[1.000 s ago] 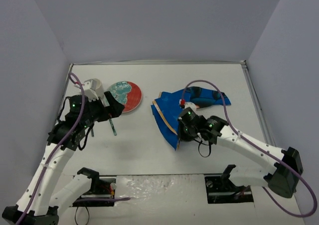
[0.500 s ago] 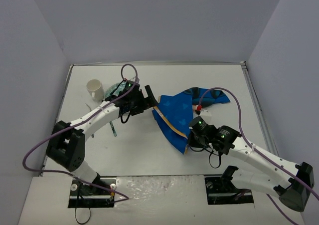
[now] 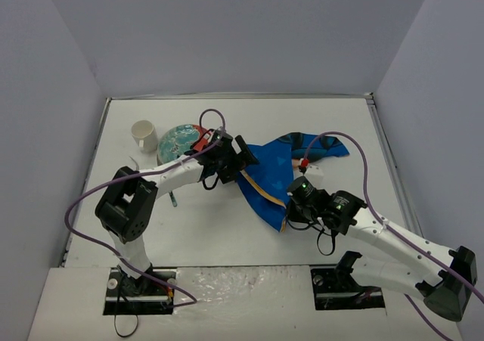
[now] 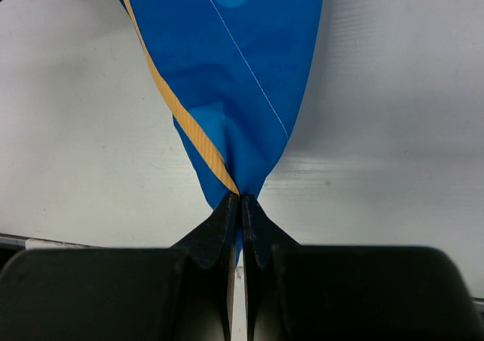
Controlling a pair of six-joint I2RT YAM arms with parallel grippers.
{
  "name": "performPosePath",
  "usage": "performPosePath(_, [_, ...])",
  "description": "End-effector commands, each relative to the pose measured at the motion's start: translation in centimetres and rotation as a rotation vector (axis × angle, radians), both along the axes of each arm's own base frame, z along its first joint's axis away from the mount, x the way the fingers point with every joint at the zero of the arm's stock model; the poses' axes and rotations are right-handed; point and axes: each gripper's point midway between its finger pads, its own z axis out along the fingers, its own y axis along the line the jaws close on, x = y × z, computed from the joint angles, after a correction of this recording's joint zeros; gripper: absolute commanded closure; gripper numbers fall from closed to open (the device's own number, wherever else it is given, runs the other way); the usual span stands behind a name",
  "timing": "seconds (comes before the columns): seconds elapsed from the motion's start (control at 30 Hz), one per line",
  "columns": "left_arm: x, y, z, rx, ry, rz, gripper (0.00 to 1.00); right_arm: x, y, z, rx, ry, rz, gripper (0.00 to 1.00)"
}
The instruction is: Set the dinner table for one person
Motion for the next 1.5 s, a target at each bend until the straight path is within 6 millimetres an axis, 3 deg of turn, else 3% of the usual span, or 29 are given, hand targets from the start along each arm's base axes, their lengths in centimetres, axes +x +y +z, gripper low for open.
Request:
performPosePath(0.0, [1.7,-2.4,2.1,-0.106,-0.05,0.01,0.09,0.9,-0.5,1.0,0.007,-0.051,-0.048,1.0])
performPosePath(0.27, [1.8,-3.3,-0.2,-0.117,-0.005,0.02,0.15,0.8,-0.5,1.2,0.016,-0.057,-0.052,1.0])
performPosePath(0.67, [6.5,-2.5,4.0,-0.099,-0.163,0.064,0.44,0.7,-0.6,1.6,0.031,-0.069,-0.049,1.0])
performPosePath(0.77, [6.8,-2.4,4.5,-0.107,-0.182,0.067,0.6,0.7,-0.7,1.6,0.028,-0.072,-0.045,1.0])
performPosePath(0.83, [7.1,-2.2,4.8,-0.109,-0.192,0.067,0.82,0.9,-0.6,1.9,0.025,-0.08,-0.041,1.0])
performPosePath(0.9, [7.3,-2.3,5.3,-0.111,-0.209,0.061,0.95,1.1,-0.7,2.4,0.017,-0.091,-0.038,1.0])
performPosePath(0.93, [7.4,-2.3,5.7,-0.111,-0.221,0.055,1.0,1.3,-0.7,2.7,0.011,-0.1,-0.037,1.0])
performPosePath(1.0, [7.8,-2.2,7.1,-0.107,-0.258,0.042,1.0,1.7,-1.1,3.4,-0.012,-0.122,-0.043,1.0])
performPosePath(1.1, [9.3,-1.8,12.2,-0.109,-0.387,0.028,1.0,2.8,-1.4,5.2,-0.058,-0.168,-0.046,1.0])
performPosePath(1.2, [10.5,-1.6,16.9,-0.095,-0.503,0.0,1.0,4.8,-2.4,8.9,-0.135,-0.257,-0.066,1.0])
performPosePath(1.33, [11.9,-1.5,26.7,-0.059,-0.739,-0.048,1.0,8.8,-4.5,16.1,-0.269,-0.419,-0.116,1.0])
performPosePath(1.47, [12.2,-0.8,35.1,-0.058,-0.953,-0.043,1.0,12.4,-8.3,24.3,-0.425,-0.566,-0.196,1.0])
